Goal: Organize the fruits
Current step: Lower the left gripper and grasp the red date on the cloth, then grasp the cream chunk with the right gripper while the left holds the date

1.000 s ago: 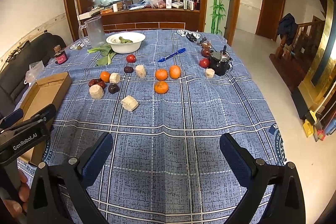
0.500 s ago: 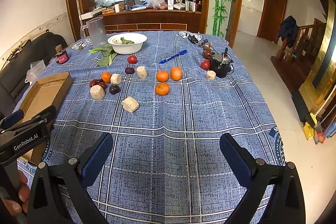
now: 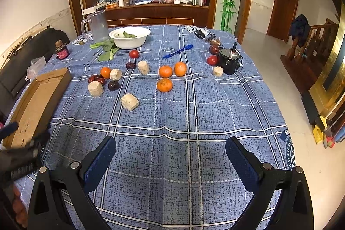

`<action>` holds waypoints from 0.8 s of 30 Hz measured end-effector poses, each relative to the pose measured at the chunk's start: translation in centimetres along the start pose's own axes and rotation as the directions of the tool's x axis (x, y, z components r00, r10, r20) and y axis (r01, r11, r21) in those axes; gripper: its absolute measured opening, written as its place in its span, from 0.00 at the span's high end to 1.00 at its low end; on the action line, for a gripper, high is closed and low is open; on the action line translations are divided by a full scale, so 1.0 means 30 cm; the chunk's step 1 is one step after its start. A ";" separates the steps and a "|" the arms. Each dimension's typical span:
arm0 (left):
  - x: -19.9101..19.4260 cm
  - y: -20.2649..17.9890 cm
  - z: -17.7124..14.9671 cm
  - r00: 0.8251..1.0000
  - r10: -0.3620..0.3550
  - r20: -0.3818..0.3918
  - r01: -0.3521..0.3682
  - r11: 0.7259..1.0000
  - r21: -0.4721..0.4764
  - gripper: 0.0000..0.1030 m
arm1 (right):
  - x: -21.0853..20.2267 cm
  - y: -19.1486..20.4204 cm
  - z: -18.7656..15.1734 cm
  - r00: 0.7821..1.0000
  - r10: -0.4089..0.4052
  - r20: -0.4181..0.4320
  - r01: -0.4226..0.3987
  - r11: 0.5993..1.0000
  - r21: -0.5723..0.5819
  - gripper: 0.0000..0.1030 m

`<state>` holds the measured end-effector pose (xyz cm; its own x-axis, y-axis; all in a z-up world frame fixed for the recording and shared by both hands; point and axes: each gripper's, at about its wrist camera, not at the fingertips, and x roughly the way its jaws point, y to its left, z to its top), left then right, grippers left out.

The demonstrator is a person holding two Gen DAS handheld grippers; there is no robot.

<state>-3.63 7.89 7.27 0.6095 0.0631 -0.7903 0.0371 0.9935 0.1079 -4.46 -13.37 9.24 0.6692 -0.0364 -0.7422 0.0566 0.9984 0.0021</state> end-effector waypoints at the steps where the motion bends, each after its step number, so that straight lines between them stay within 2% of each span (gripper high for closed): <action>1: -0.007 -0.007 -0.022 0.999 -0.028 -0.015 0.028 0.999 0.020 0.00 | 0.007 -0.004 -0.002 1.000 0.005 -0.006 -0.005 1.000 0.002 0.00; 2: -0.018 -0.022 -0.055 0.998 -0.052 -0.031 0.054 0.997 0.056 0.00 | 0.014 -0.009 -0.003 1.000 0.010 -0.013 -0.010 1.000 0.004 0.00; 6: -0.018 -0.085 -0.132 0.996 -0.062 -0.061 0.070 0.988 0.141 0.00 | 0.045 -0.021 -0.009 0.999 0.032 -0.036 -0.032 0.999 0.010 0.00; 12: 0.047 -0.066 -0.157 0.979 -0.138 -0.148 0.143 0.989 0.024 0.02 | 0.067 -0.028 -0.016 0.998 0.052 -0.042 -0.053 0.999 -0.011 0.00; 13: 0.054 -0.066 -0.163 0.977 -0.144 -0.157 0.147 0.989 0.011 0.05 | 0.073 -0.028 -0.016 0.998 0.050 -0.043 -0.051 0.999 -0.015 0.00; 14: 0.065 -0.068 -0.169 0.973 -0.155 -0.169 0.158 0.987 0.000 0.16 | 0.081 -0.031 -0.016 0.998 0.050 -0.047 -0.051 0.999 -0.018 0.01; 15: 0.078 -0.073 -0.175 0.968 -0.169 -0.184 0.170 0.985 -0.010 0.31 | 0.090 -0.035 -0.016 0.997 0.050 -0.052 -0.051 0.999 -0.018 0.01; 16: 0.094 -0.078 -0.179 0.963 -0.183 -0.200 0.183 0.983 -0.020 0.38 | 0.097 -0.039 -0.014 0.997 0.050 -0.055 -0.051 0.999 -0.015 0.00; 17: 0.096 -0.081 -0.182 0.964 -0.175 -0.199 0.175 0.984 -0.019 0.43 | 0.105 -0.043 -0.012 0.997 0.051 -0.059 -0.051 0.999 -0.012 0.00; 18: 0.089 -0.088 -0.181 0.968 -0.172 -0.184 0.174 0.985 -0.006 0.54 | 0.114 -0.049 -0.011 0.997 0.050 -0.062 -0.051 0.999 -0.006 0.00; 20: 0.089 -0.096 -0.178 0.969 -0.171 -0.180 0.175 0.984 0.010 0.59 | 0.127 -0.054 -0.004 0.996 0.052 -0.066 -0.052 0.999 0.001 0.00; 24: 0.091 -0.091 -0.169 0.968 -0.183 -0.173 0.186 0.983 0.003 0.60 | 0.171 -0.035 0.040 0.996 0.062 -0.063 -0.064 0.998 -0.026 0.01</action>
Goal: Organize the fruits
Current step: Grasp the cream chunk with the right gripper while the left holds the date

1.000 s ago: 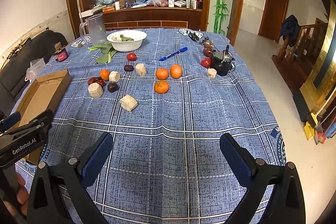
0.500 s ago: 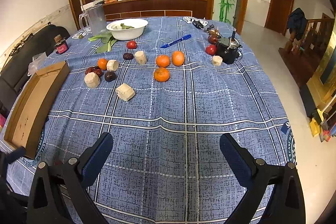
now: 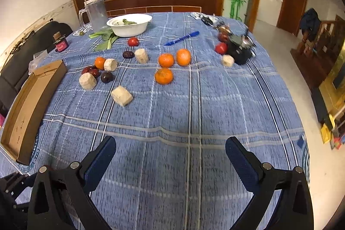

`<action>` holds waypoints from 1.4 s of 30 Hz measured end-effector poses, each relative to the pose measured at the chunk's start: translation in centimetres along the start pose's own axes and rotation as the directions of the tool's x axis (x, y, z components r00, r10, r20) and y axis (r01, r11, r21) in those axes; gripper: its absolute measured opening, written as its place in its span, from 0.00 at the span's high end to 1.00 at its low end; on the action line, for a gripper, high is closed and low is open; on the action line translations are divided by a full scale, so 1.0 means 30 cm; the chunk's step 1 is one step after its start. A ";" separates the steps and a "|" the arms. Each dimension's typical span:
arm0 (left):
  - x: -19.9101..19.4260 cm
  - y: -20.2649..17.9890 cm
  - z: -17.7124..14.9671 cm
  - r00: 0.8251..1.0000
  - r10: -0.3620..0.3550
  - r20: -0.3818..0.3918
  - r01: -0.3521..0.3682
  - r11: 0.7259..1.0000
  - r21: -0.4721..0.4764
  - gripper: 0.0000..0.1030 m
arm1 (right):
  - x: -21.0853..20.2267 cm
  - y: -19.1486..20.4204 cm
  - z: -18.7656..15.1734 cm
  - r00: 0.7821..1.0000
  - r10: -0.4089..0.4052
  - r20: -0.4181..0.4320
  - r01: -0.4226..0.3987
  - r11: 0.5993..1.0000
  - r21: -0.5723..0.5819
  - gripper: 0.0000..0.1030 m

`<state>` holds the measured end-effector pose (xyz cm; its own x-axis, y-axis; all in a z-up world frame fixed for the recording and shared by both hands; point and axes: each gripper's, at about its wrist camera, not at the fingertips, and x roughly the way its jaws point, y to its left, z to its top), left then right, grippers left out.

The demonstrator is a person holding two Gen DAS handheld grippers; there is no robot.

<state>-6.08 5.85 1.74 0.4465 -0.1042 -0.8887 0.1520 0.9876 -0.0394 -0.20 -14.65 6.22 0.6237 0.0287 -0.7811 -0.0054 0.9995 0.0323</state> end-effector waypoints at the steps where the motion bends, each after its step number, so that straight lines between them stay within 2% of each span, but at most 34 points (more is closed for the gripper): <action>1: -0.002 0.002 0.005 1.000 0.000 0.002 0.000 1.000 0.000 0.60 | 0.015 0.011 0.020 1.000 0.002 0.005 -0.002 1.000 -0.016 0.01; 6: 0.001 0.014 0.027 1.000 -0.010 0.014 0.010 1.000 -0.002 0.60 | 0.109 0.087 0.121 0.997 0.083 0.010 -0.082 0.994 -0.076 0.01; 9: 0.011 0.027 0.040 1.000 -0.020 0.007 0.020 1.000 -0.012 0.60 | 0.194 0.142 0.150 0.991 0.124 -0.047 -0.128 0.986 -0.110 0.02; 10: 0.014 0.028 0.043 1.000 -0.019 0.006 0.019 1.000 -0.015 0.60 | 0.215 0.159 0.152 0.989 0.133 -0.060 -0.139 0.983 -0.121 0.06; 12: 0.021 0.035 0.050 1.000 -0.031 0.005 0.031 0.999 -0.018 0.60 | 0.250 0.188 0.150 0.988 0.129 -0.081 -0.140 0.978 -0.152 0.16; 13: 0.024 0.038 0.052 0.999 -0.035 0.004 0.036 0.999 -0.019 0.60 | 0.265 0.197 0.147 0.987 0.130 -0.091 -0.143 0.976 -0.162 0.30; 14: 0.027 0.041 0.054 0.999 -0.043 0.004 0.043 0.999 -0.019 0.60 | 0.287 0.202 0.145 0.986 0.129 -0.110 -0.146 0.975 -0.167 0.53; 15: 0.029 0.044 0.057 0.999 -0.049 0.006 0.049 0.999 -0.019 0.60 | 0.303 0.202 0.143 0.983 0.132 -0.130 -0.153 0.974 -0.165 0.69; 16: 0.030 0.047 0.060 0.998 -0.056 0.008 0.056 0.998 -0.019 0.60 | 0.318 0.198 0.140 0.976 0.153 -0.156 -0.176 0.973 -0.151 0.76; 19: 0.034 0.063 0.070 0.996 -0.083 0.011 0.084 0.996 -0.025 0.60 | 0.297 0.192 0.141 0.979 0.160 -0.127 -0.177 0.974 -0.142 0.90; 25: 0.046 0.085 0.095 0.991 -0.134 0.001 0.134 0.990 -0.040 0.60 | 0.193 0.179 0.117 0.987 0.146 -0.065 -0.155 0.973 -0.168 0.90; 30: 0.050 0.078 0.097 0.991 -0.132 -0.007 0.132 0.991 -0.016 0.60 | 0.227 0.165 0.120 0.974 0.183 -0.135 -0.200 0.971 -0.127 0.90; 33: 0.051 0.081 0.095 0.991 -0.132 -0.010 0.131 0.991 -0.011 0.60 | 0.252 0.177 0.141 0.976 0.179 -0.122 -0.195 0.973 -0.125 0.85; 34: 0.050 0.081 0.095 0.991 -0.130 -0.012 0.130 0.991 -0.009 0.60 | 0.264 0.188 0.147 0.977 0.170 -0.127 -0.186 0.974 -0.132 0.77; 35: 0.051 0.080 0.095 0.992 -0.128 -0.014 0.128 0.992 -0.007 0.60 | 0.275 0.197 0.155 0.980 0.151 -0.125 -0.169 0.976 -0.141 0.63; 36: 0.051 0.080 0.095 0.992 -0.127 -0.015 0.127 0.992 -0.007 0.60 | 0.284 0.205 0.161 0.982 0.147 -0.121 -0.164 0.975 -0.150 0.54; 37: 0.051 0.080 0.094 0.992 -0.126 -0.016 0.126 0.992 -0.008 0.60 | 0.288 0.211 0.163 0.981 0.152 -0.119 -0.169 0.973 -0.155 0.38; 38: 0.051 0.080 0.095 0.992 -0.125 -0.016 0.125 0.992 -0.008 0.60 | 0.287 0.212 0.163 0.981 0.158 -0.110 -0.174 0.972 -0.155 0.32; 42: 0.055 0.079 0.097 0.993 -0.121 -0.013 0.121 0.993 -0.007 0.60 | 0.294 0.220 0.181 0.981 0.175 -0.086 -0.187 0.968 -0.168 0.33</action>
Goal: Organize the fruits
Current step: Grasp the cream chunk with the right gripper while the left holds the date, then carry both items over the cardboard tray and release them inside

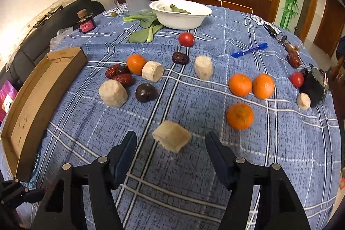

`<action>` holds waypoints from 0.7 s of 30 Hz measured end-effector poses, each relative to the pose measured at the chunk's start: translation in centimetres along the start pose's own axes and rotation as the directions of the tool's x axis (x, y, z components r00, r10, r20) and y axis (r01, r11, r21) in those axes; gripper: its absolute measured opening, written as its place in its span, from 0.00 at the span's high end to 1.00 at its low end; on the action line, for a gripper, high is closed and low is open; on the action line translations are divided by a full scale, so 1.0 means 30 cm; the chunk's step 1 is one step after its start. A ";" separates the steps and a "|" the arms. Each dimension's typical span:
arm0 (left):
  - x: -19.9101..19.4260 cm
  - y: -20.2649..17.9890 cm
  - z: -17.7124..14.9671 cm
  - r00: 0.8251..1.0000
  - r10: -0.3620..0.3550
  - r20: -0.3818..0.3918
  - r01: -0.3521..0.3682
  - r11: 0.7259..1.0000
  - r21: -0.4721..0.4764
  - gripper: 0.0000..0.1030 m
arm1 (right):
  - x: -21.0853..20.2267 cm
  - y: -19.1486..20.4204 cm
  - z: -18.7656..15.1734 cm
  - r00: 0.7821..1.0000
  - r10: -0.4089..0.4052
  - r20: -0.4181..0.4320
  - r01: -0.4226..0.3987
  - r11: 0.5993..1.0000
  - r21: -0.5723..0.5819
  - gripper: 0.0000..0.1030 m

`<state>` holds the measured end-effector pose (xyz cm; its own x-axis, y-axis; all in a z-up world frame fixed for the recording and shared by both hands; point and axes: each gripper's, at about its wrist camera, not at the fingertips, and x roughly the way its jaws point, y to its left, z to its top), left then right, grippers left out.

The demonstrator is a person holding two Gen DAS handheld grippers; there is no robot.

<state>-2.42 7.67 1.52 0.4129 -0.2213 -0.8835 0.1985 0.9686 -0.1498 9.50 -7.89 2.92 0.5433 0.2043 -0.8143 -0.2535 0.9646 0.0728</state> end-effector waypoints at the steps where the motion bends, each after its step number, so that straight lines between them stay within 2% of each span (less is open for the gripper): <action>1: 0.000 0.001 0.000 1.000 0.000 0.002 0.000 1.000 -0.003 0.60 | 0.006 -0.001 0.003 1.000 0.001 0.000 -0.001 1.000 0.000 0.43; 2: 0.000 0.001 0.002 1.000 0.000 0.004 0.000 1.000 -0.007 0.60 | 0.014 -0.001 0.004 1.000 0.002 -0.009 -0.002 1.000 -0.002 0.61; 3: 0.001 0.001 0.001 1.000 0.002 0.008 -0.002 1.000 -0.010 0.60 | 0.026 -0.001 0.002 1.000 0.003 -0.030 -0.004 1.000 -0.008 0.61; 8: 0.002 -0.002 0.003 1.000 0.001 0.021 -0.001 1.000 -0.013 0.60 | -0.008 0.007 -0.023 1.000 -0.012 -0.010 0.012 0.999 -0.032 0.62; 12: -0.023 0.009 0.012 0.998 -0.034 0.045 0.035 0.999 -0.023 0.60 | -0.099 0.008 -0.071 1.000 -0.006 0.013 0.006 0.999 -0.034 0.62; 21: -0.085 0.018 0.039 0.995 -0.043 0.091 0.044 0.999 -0.018 0.60 | -0.235 0.022 -0.172 1.000 0.011 0.024 -0.011 1.000 -0.002 0.61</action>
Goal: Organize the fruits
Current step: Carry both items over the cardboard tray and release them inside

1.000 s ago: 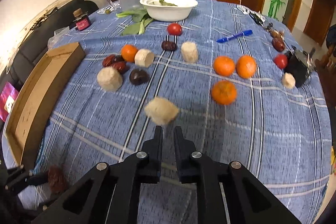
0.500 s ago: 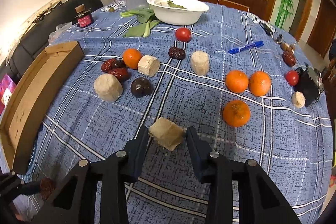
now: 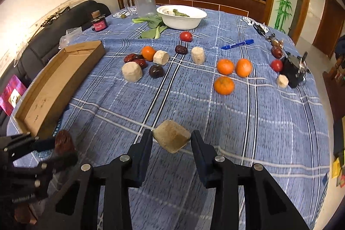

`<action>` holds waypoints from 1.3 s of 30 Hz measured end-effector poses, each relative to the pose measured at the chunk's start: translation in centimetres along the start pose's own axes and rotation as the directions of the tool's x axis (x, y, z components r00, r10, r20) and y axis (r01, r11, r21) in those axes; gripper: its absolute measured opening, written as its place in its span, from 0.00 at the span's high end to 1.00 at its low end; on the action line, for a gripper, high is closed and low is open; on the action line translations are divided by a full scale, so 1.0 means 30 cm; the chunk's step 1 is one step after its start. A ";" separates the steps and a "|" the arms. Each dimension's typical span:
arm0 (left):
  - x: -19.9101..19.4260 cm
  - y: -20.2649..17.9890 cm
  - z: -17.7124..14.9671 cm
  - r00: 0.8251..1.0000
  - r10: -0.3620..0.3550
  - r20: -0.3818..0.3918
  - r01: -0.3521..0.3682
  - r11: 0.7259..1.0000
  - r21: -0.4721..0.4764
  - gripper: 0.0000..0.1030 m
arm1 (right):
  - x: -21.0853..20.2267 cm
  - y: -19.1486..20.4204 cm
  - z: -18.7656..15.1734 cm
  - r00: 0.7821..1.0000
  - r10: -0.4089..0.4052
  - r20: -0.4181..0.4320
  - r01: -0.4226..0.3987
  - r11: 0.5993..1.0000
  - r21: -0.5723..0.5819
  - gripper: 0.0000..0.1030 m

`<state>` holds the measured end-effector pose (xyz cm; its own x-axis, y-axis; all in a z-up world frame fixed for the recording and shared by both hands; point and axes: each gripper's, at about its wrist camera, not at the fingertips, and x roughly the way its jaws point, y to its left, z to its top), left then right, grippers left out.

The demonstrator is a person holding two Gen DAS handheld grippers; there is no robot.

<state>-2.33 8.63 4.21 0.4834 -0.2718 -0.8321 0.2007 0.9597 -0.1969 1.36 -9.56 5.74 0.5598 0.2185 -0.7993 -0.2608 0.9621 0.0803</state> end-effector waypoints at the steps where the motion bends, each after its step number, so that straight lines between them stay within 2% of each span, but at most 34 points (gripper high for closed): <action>1: -0.008 0.005 0.003 1.000 -0.001 0.005 0.001 1.000 -0.002 0.60 | -0.008 0.008 -0.003 1.000 0.001 0.003 -0.001 1.000 0.000 0.61; 10: -0.096 0.127 0.004 0.997 0.046 0.058 -0.042 0.997 -0.068 0.60 | -0.022 0.162 0.046 0.999 0.053 0.012 -0.052 0.997 -0.051 0.61; 18: -0.187 0.363 -0.022 0.986 0.146 0.086 -0.127 0.972 -0.196 0.60 | 0.019 0.415 0.132 0.989 0.151 0.010 -0.147 0.975 -0.167 0.61; 29: -0.219 0.668 -0.059 0.957 0.288 0.043 -0.261 0.913 -0.315 0.59 | 0.150 0.742 0.176 0.966 0.254 -0.050 -0.257 0.924 -0.282 0.60; 35: -0.193 0.736 -0.073 0.950 0.311 0.013 -0.291 0.901 -0.322 0.59 | 0.250 0.864 0.154 0.958 0.264 -0.107 -0.285 0.905 -0.316 0.60; 39: -0.179 0.744 -0.081 0.946 0.326 0.002 -0.309 0.901 -0.305 0.59 | 0.280 0.891 0.137 0.957 0.262 -0.124 -0.289 0.899 -0.328 0.60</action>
<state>-2.50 31.67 3.02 0.5244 0.0552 -0.8497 -0.2290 0.9703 -0.0783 2.32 18.66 3.62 0.3694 0.4411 -0.8179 -0.6547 0.7481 0.1078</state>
